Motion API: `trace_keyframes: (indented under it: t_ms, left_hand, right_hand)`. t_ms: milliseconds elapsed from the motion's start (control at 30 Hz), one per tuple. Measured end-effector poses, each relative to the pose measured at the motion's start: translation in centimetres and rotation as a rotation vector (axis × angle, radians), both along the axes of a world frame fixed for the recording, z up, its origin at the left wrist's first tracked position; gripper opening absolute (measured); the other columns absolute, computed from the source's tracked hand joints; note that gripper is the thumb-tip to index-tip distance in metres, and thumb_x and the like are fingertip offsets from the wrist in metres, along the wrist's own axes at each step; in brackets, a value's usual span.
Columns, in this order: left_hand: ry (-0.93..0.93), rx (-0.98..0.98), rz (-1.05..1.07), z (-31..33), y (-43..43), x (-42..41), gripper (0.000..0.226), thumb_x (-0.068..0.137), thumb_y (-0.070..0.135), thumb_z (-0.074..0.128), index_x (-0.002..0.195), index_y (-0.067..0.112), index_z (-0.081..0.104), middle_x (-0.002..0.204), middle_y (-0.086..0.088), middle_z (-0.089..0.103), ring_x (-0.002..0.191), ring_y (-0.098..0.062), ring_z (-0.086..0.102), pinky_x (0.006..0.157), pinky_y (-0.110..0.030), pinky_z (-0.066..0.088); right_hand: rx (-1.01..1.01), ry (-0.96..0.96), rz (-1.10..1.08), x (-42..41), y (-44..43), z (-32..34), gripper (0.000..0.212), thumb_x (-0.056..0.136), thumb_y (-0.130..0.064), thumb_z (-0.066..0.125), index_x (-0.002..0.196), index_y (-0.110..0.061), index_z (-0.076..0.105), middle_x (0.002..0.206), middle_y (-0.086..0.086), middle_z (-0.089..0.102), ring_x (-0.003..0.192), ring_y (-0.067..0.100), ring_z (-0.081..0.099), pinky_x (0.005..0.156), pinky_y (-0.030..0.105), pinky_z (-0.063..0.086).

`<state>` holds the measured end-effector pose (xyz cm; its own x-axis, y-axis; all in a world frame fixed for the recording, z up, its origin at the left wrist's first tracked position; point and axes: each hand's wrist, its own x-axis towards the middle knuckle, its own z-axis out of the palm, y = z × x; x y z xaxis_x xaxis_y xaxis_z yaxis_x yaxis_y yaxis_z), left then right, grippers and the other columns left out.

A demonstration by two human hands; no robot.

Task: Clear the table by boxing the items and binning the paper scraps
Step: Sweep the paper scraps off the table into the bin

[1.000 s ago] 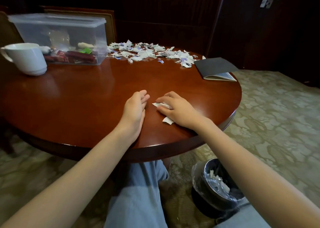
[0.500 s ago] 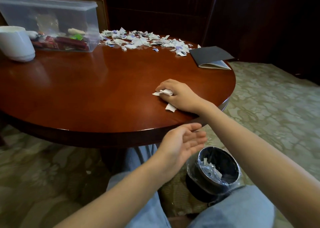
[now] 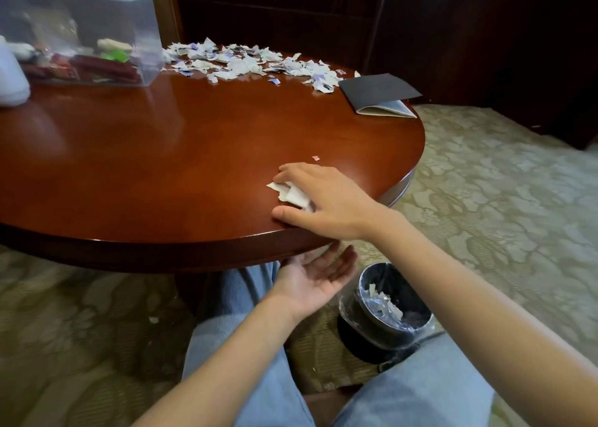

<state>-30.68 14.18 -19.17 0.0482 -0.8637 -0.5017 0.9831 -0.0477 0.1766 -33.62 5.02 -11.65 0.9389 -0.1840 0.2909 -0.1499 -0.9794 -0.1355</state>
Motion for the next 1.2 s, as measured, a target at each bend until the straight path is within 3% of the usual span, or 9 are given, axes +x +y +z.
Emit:
trace_keyframes:
  t_ms: [100, 300, 367, 467, 733, 833, 933, 1067, 1200]
  left_hand:
    - [0.002, -0.047, 0.075, 0.8, 0.1, 0.0, 0.051, 0.096, 0.015, 0.036, 0.065, -0.013, 0.065, 0.069, -0.026, 0.067, 0.084, -0.041, 0.054, 0.088, -0.055, 0.037]
    - [0.079, 0.000, 0.110, 1.5, -0.4, 0.3, 0.034, 0.099, 0.017, 0.028, 0.092, 0.002, 0.058, 0.095, -0.017, 0.059, 0.093, -0.030, 0.054, 0.078, -0.048, 0.044]
    - [0.105, 0.005, 0.107, 1.6, -0.4, 0.1, 0.032, 0.098, 0.015, 0.030, 0.096, 0.000, 0.059, 0.099, -0.019, 0.062, 0.105, -0.030, 0.053, 0.085, -0.046, 0.039]
    - [0.056, 0.020, 0.136, 2.1, -0.7, -0.3, 0.030, 0.097, 0.017, 0.038, 0.086, 0.000, 0.060, 0.087, -0.017, 0.065, 0.087, -0.031, 0.058, 0.075, -0.048, 0.043]
    - [0.178, 0.006, 0.162, 1.6, -0.7, 0.0, 0.028, 0.096, 0.015, 0.036, 0.087, 0.001, 0.059, 0.098, -0.018, 0.061, 0.123, -0.029, 0.049, 0.110, -0.044, 0.029]
    - [0.131, -0.035, 0.120, 1.9, -0.8, -0.4, 0.028, 0.094, 0.015, 0.039, 0.105, 0.001, 0.061, 0.119, -0.020, 0.060, 0.122, -0.034, 0.050, 0.094, -0.050, 0.047]
    - [0.039, 0.009, 0.104, 2.7, -1.1, -0.8, 0.028, 0.095, 0.018, 0.043, 0.083, -0.002, 0.059, 0.082, -0.019, 0.067, 0.084, -0.033, 0.060, 0.048, -0.047, 0.054]
    - [0.064, 0.001, 0.089, 3.0, -1.0, -1.0, 0.036, 0.097, 0.017, 0.037, 0.079, -0.009, 0.056, 0.074, -0.024, 0.065, 0.080, -0.039, 0.055, 0.086, -0.053, 0.043]
    - [0.172, -0.029, 0.076, 3.1, -1.1, -0.8, 0.043, 0.097, 0.018, 0.035, 0.081, -0.016, 0.056, 0.081, -0.031, 0.063, 0.082, -0.044, 0.054, 0.093, -0.054, 0.037]
  right_hand:
    - [-0.065, -0.168, 0.021, -0.5, 0.7, -0.9, 0.048, 0.089, -0.050, 0.040, 0.108, -0.013, 0.063, 0.115, 0.002, 0.065, 0.106, 0.022, 0.061, 0.084, 0.035, 0.046]
    - [-0.186, -0.595, 0.018, -0.7, 1.2, -3.7, 0.042, 0.095, -0.035, 0.043, 0.077, -0.010, 0.071, 0.086, 0.003, 0.071, 0.080, 0.021, 0.069, 0.064, 0.033, 0.048]
    - [-0.150, -0.651, 0.015, -0.3, 1.1, -3.7, 0.042, 0.095, -0.029, 0.043, 0.071, -0.008, 0.070, 0.079, 0.004, 0.070, 0.071, 0.023, 0.067, 0.058, 0.034, 0.050]
    - [-0.038, -0.647, 0.000, 0.1, 0.7, -3.2, 0.038, 0.092, -0.022, 0.043, 0.069, -0.004, 0.068, 0.073, 0.007, 0.067, 0.064, 0.027, 0.063, 0.056, 0.037, 0.050]
    - [-0.125, -0.991, 0.021, 0.4, 0.7, -4.2, 0.048, 0.092, -0.015, 0.052, 0.046, -0.002, 0.050, 0.048, 0.007, 0.050, 0.044, 0.021, 0.038, 0.044, 0.026, 0.032]
    - [-0.126, -0.977, -0.077, 0.8, 0.8, -3.4, 0.047, 0.087, -0.014, 0.055, 0.043, -0.006, 0.042, 0.043, 0.005, 0.037, 0.043, 0.020, 0.031, 0.045, 0.024, 0.025]
    - [-0.116, -0.824, -0.209, 1.3, 0.3, -2.0, 0.045, 0.082, -0.024, 0.052, 0.040, -0.015, 0.039, 0.040, -0.006, 0.025, 0.036, 0.017, 0.031, 0.038, 0.025, 0.024]
    - [-0.016, -0.351, -0.422, 1.8, -1.2, 0.3, 0.054, 0.093, -0.034, 0.046, 0.045, -0.021, 0.025, 0.043, -0.009, 0.024, 0.039, 0.008, 0.024, 0.044, 0.024, 0.019]
    - [0.223, -0.379, -0.546, 2.1, -3.3, 1.1, 0.051, 0.094, -0.028, 0.045, 0.044, -0.019, 0.034, 0.046, -0.005, 0.037, 0.045, 0.012, 0.033, 0.054, 0.029, 0.030]
